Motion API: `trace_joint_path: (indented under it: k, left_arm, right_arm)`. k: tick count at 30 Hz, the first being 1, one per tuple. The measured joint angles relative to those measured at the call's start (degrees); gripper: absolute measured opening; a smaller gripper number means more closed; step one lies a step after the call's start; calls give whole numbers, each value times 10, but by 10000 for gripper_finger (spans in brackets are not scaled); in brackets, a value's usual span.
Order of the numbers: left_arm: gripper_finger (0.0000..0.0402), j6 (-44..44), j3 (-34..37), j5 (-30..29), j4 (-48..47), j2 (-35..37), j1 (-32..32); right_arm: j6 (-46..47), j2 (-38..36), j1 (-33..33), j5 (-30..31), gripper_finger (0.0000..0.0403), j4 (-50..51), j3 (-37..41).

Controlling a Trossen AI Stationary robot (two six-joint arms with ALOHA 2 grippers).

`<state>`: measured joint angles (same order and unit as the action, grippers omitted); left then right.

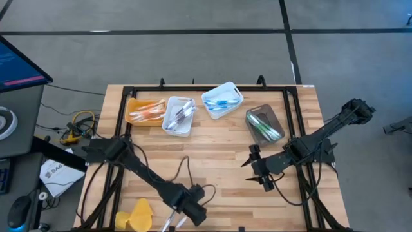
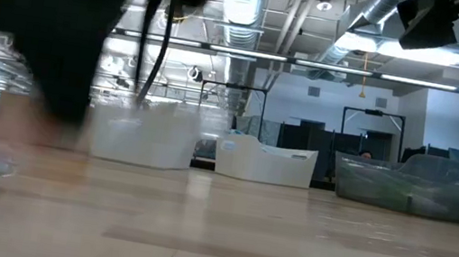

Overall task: Pick & Place Toothbrushes
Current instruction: Put the orange toothbrush into the yellow bin

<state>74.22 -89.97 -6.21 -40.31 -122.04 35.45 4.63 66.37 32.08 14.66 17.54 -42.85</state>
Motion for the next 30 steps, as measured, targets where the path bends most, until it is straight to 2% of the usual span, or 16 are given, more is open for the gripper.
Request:
trace_joint_path:
  k: [4,11,18,24,30]
  left_arm:
    - [1,-31,-4,-16,-24,77,-17]
    - [1,-101,-4,-85,-183,219,-71]
    - [1,-194,-4,-238,-319,358,-120]
    - [1,-321,-4,-339,-328,421,-161]
    - [0,-426,-4,-349,-329,442,-215]
  right_arm:
    - [-7,0,0,0,255,-3,0]
    - [-81,0,-1,0,255,-10,0]
    - [-159,0,-18,0,255,-50,0]
    - [-205,0,-54,0,255,-69,0]
    - [-213,0,-92,0,255,-68,0]
